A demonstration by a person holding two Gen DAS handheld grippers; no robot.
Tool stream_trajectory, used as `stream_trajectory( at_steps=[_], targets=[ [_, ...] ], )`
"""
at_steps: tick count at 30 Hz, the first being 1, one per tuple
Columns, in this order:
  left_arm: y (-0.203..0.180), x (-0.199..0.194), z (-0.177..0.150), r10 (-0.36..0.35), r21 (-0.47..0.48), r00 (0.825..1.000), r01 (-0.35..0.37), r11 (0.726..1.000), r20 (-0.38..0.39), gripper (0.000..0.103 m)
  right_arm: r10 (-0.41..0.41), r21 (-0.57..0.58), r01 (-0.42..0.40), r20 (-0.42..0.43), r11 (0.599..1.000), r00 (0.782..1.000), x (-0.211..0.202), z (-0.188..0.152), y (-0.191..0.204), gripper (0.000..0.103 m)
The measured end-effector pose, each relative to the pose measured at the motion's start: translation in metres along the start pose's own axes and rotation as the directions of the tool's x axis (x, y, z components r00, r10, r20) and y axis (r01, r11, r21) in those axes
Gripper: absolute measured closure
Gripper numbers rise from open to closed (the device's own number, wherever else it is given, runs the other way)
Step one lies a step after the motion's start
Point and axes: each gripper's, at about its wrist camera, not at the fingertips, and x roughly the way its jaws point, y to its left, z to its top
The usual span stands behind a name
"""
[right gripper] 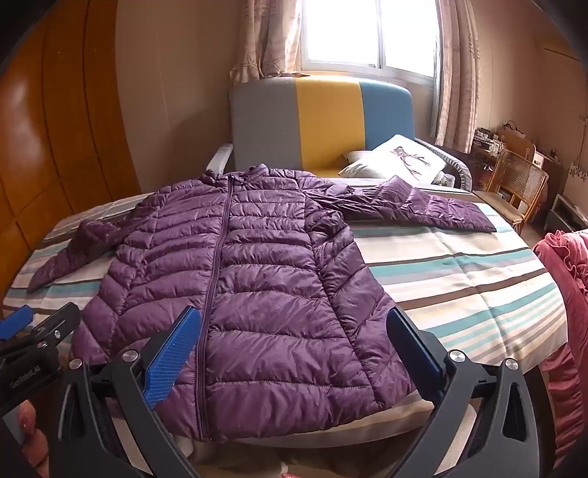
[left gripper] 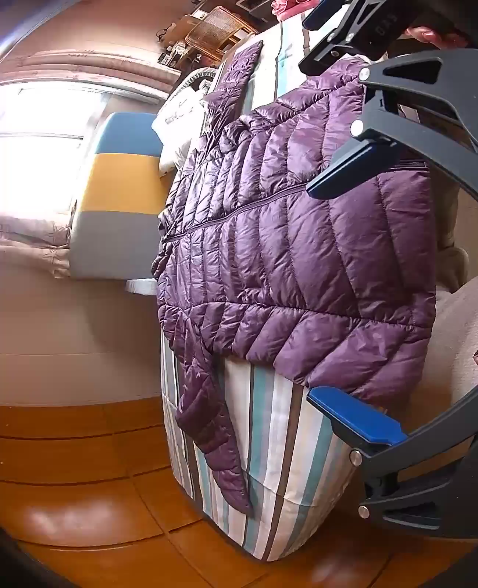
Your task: Fold large clothes
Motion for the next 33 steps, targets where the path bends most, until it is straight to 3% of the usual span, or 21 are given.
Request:
stream_trajectory(
  at_steps=[33],
  targets=[
    [0.0047,-0.0020,-0.0002,0.012,-0.015,1.000,-0.012,1.000,0.008,0.002,0.020,0.025,-0.019,-0.027,0.999,0.999,-0.0007,0.0003,-0.0023,0.003]
  ],
)
